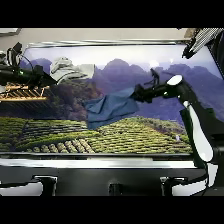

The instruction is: Fold the clothes and pants, and hang the long-sleeved shirts on hangers.

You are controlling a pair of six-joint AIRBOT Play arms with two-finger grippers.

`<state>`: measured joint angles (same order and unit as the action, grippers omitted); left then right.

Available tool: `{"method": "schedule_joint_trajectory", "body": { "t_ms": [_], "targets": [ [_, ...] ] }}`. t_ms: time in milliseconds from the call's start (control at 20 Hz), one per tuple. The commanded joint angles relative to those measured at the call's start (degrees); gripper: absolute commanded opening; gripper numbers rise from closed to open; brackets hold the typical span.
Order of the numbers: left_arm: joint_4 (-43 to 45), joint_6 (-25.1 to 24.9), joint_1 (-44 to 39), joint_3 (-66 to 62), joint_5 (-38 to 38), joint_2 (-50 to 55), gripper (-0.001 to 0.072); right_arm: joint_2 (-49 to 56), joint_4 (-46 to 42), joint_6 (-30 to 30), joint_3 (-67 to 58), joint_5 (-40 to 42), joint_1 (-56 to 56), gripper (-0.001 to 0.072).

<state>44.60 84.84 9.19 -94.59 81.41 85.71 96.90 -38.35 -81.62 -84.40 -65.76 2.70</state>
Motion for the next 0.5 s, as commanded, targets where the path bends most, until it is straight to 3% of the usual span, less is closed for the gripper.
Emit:
{"method": "schedule_joint_trajectory", "body": {
  "t_ms": [0, 450],
  "targets": [
    [0.02, 0.00, 0.07, -0.02, 0.66, 0.02, 0.0015, -0.22, -0.48, -7.48, -8.11, -0.81, -3.48, 0.0028],
    [0.02, 0.20, 0.07, -0.02, 1.79, 0.00, 0.0015, -0.59, -6.71, -18.75, -21.90, -1.62, -17.62, 0.0027]
  ]
}}
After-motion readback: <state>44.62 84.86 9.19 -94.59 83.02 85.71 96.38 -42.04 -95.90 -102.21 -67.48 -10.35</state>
